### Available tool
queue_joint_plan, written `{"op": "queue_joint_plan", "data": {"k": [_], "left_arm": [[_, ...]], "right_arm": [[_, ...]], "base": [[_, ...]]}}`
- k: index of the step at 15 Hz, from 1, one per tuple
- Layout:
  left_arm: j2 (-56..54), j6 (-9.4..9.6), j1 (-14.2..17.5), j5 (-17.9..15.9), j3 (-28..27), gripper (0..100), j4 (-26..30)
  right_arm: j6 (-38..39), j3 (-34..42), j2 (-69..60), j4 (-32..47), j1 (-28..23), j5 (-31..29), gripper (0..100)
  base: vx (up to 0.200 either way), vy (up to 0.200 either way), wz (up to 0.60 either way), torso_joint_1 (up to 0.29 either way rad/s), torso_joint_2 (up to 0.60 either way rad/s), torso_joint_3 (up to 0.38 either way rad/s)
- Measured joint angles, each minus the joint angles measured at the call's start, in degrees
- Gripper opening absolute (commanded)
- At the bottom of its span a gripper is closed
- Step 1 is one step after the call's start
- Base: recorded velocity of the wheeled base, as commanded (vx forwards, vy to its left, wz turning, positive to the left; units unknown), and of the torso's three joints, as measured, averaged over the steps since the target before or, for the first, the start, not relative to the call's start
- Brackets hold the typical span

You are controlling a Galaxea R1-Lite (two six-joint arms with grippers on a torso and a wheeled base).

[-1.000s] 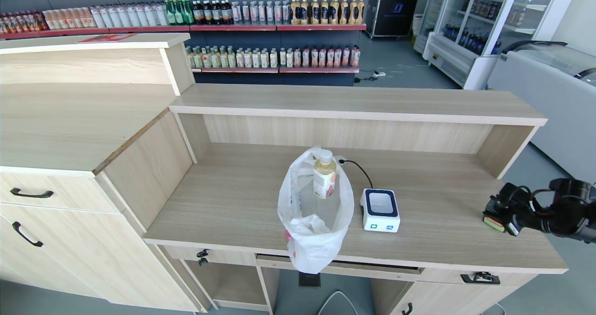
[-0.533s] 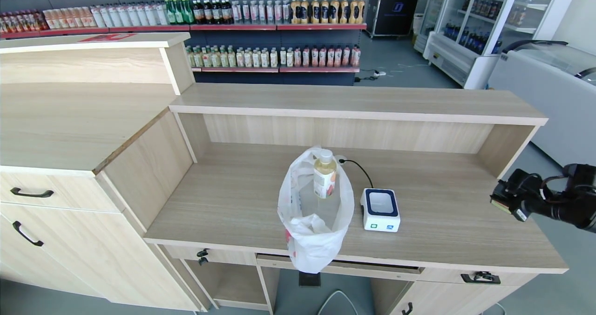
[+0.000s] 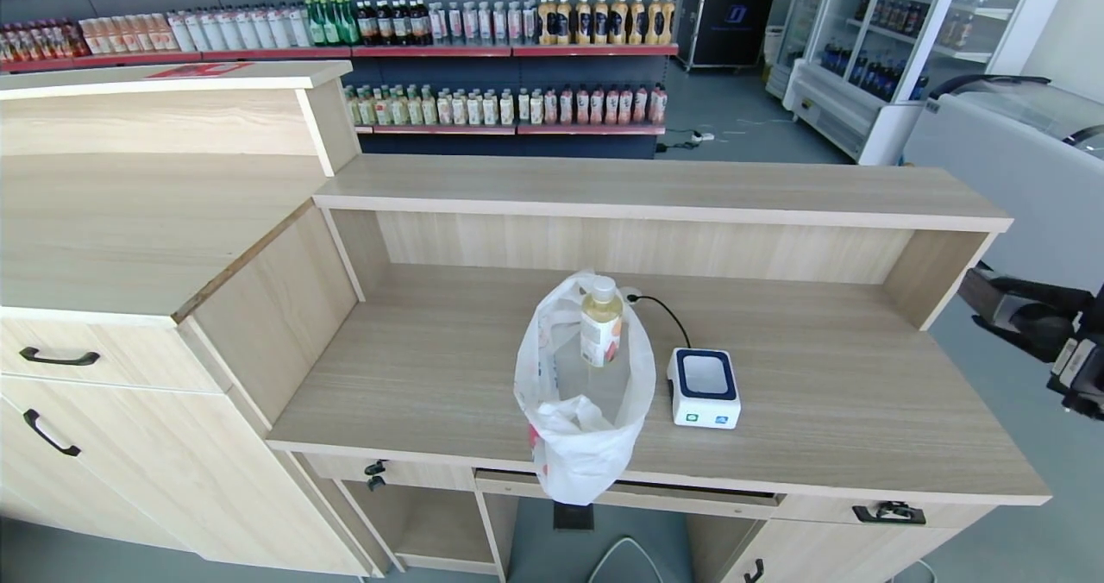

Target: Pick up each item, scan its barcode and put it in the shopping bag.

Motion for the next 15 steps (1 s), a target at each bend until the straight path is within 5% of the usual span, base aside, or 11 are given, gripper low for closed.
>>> {"op": "queue_joint_plan", "data": {"k": [3,9,15], "left_arm": [[0.0,0.00,0.0,0.0,0.0,100,0.0],[0.0,-0.02,0.0,0.0,0.0,100,0.0],[0.0,-0.02,0.0,0.0,0.0,100,0.0]], "right_arm": [[-18.7,2.0,-8.4,2.6,13.6,2.5,0],[-51.3,6.2,-19.5,4.8,47.8,-6.7,0],[-61.9,9.2,-24.5,4.4,57.1,-7.8,0]], "base": [[0.000,0.000,0.00,0.000,0.00,0.000],[0.000,0.000,0.00,0.000,0.00,0.000],[0.000,0.000,0.00,0.000,0.00,0.000]]}}
